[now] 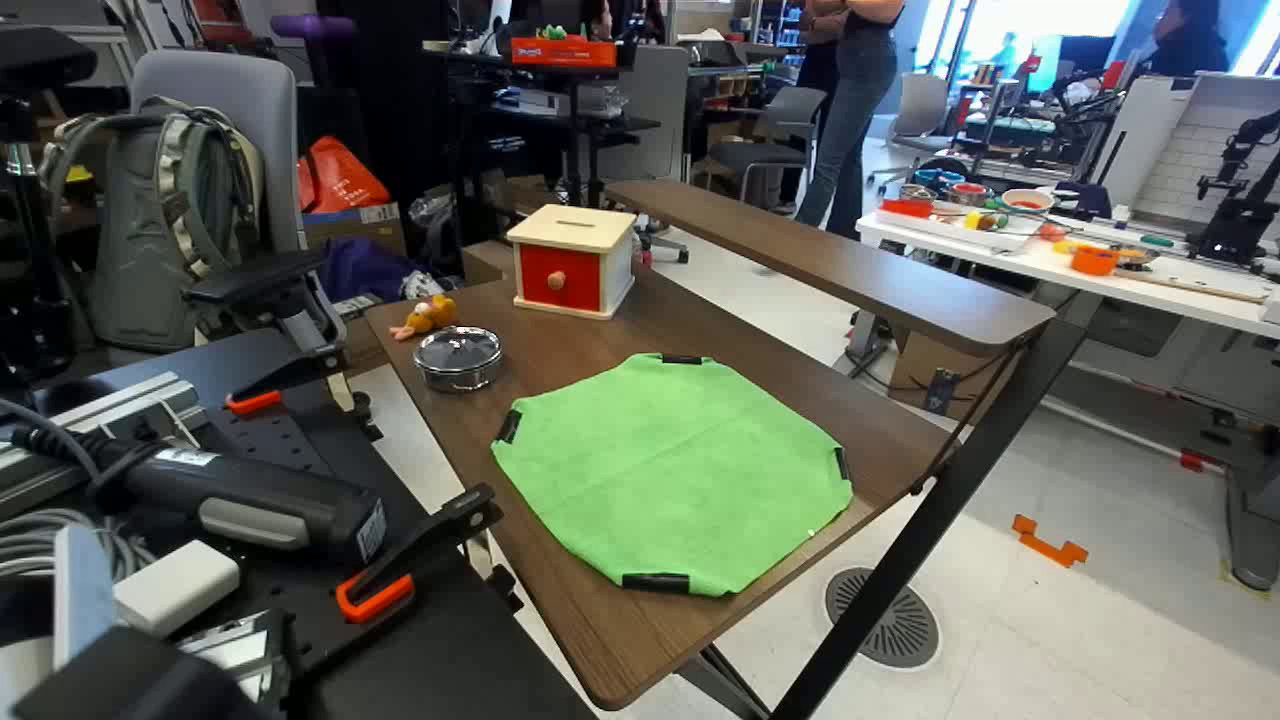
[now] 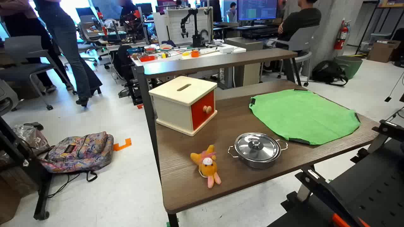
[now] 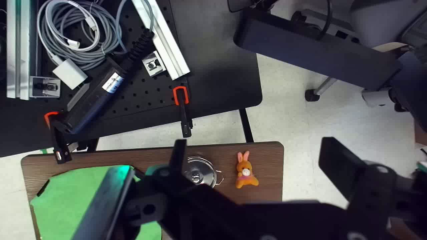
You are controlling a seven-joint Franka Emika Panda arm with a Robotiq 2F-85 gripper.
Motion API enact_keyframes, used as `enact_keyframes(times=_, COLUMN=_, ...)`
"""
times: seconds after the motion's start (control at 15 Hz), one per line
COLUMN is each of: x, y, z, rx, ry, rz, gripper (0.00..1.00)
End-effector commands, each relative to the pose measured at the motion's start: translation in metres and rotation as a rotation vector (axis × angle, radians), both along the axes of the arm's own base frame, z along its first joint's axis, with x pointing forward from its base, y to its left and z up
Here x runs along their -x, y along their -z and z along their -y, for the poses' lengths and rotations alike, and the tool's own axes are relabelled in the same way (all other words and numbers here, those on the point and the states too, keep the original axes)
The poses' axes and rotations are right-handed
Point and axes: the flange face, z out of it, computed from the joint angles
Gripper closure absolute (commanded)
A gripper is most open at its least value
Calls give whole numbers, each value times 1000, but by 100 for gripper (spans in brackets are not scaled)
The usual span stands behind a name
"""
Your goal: Move the doll to the right of the drawer
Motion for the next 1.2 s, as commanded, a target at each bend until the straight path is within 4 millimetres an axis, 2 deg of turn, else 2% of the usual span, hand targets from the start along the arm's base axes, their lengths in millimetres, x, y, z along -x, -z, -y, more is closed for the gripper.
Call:
enact_keyframes(times=0.0, x=0, y=-1, z=0, rx=0, ry=0, rz=1, gripper=0)
enact_keyframes(times=0.53, x=-3, y=2, z=0, rx=10, ry=9, rz=9, gripper=0)
enact_keyframes(times=0.8, x=-29, y=26, z=-1, rx=27, ry=57, rz=77, gripper=0)
enact_keyframes(times=1.13, x=-71, y=78, z=-3, rx=23, ry=103, rz=149, gripper=0)
